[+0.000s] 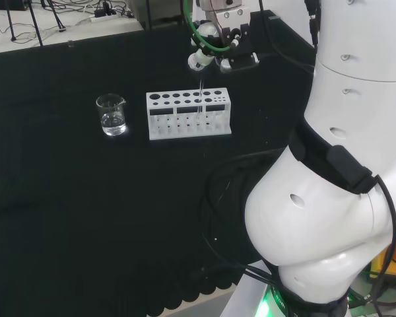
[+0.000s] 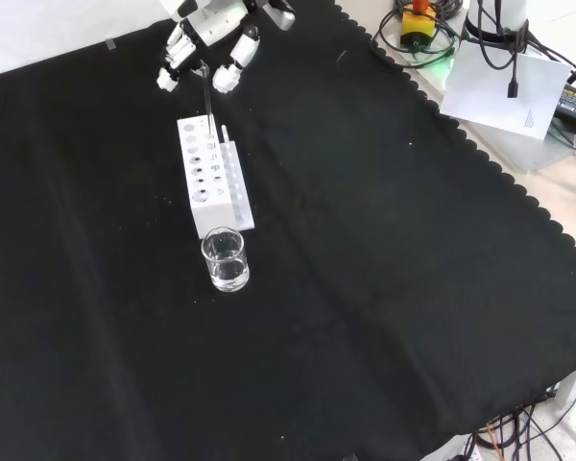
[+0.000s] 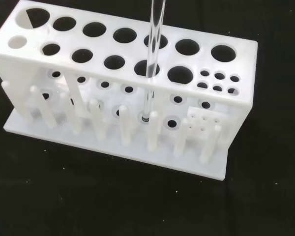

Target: Take the glass rod from the white test tube rack.

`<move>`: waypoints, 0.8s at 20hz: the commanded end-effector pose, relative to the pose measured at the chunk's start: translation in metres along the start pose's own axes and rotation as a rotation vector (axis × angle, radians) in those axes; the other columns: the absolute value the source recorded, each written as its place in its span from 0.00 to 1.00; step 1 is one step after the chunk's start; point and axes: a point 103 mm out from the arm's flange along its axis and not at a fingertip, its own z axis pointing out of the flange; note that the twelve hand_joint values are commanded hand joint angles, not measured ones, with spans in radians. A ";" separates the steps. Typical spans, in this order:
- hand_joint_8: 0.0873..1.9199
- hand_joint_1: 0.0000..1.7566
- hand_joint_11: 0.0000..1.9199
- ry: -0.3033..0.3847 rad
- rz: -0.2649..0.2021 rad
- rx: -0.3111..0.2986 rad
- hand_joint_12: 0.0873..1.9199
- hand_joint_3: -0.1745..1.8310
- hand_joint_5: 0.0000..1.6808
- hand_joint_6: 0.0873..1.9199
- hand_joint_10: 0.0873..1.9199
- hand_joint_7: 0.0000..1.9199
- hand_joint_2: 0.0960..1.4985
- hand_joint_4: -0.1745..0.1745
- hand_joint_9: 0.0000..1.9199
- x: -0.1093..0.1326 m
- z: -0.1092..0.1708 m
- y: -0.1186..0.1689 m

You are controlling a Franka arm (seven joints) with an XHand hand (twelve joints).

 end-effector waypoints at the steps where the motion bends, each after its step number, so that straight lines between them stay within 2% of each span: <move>1: 0.50 0.33 0.32 -0.028 -0.030 -0.049 0.67 0.00 0.18 0.00 0.49 0.43 0.84 0.03 0.55 0.006 0.001 -0.005; 5: 0.47 0.37 0.44 -0.032 -0.054 -0.083 0.63 0.00 0.27 0.03 0.48 0.55 0.84 0.00 0.66 0.012 -0.001 -0.008; 10: 0.46 0.42 0.51 -0.036 -0.072 -0.102 0.60 0.00 0.26 0.29 0.46 0.62 0.84 0.00 0.73 0.017 -0.002 -0.007; 13: 0.46 0.44 0.54 -0.048 -0.072 -0.108 0.59 0.00 0.29 0.38 0.46 0.64 0.84 0.00 0.75 0.017 -0.002 -0.004; 16: 0.46 0.47 0.58 -0.055 -0.069 -0.105 0.58 0.00 0.33 0.42 0.45 0.65 0.84 0.00 0.77 0.015 -0.001 0.000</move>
